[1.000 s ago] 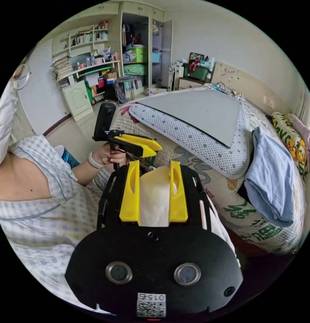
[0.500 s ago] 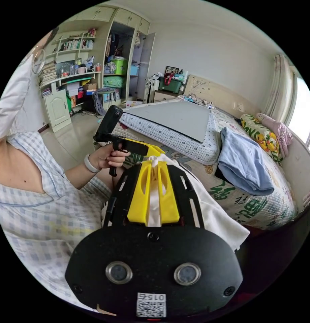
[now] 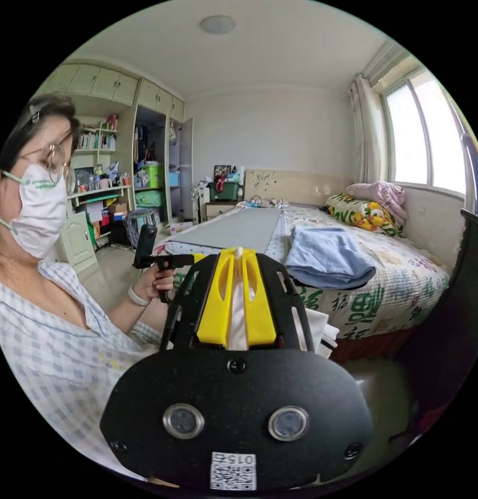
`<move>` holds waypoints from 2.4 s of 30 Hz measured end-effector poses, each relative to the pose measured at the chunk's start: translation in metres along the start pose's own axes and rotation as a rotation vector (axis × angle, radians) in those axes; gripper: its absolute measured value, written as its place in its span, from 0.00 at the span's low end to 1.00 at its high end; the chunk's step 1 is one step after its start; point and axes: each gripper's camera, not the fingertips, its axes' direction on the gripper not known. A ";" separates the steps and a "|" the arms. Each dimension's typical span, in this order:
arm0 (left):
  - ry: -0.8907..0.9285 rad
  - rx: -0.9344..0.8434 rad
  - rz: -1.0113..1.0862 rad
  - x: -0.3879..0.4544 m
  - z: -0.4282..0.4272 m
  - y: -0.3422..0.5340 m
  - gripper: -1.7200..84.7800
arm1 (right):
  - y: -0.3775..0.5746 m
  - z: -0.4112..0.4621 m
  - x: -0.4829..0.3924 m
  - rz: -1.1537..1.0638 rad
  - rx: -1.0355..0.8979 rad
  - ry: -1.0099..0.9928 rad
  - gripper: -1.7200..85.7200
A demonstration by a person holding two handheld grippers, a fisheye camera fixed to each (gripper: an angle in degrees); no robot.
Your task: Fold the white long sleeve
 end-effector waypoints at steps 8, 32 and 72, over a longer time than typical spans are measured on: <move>-0.261 0.246 0.130 0.049 -0.195 -0.019 0.02 | -0.036 -0.100 0.031 0.005 0.247 0.193 0.03; -0.943 0.571 0.244 0.092 -0.636 -0.003 0.02 | -0.228 0.155 0.120 0.015 0.337 -0.317 0.02; -1.306 -0.267 -0.197 -0.377 -0.431 -0.022 0.08 | -0.266 0.683 0.144 -0.178 -0.323 0.037 0.11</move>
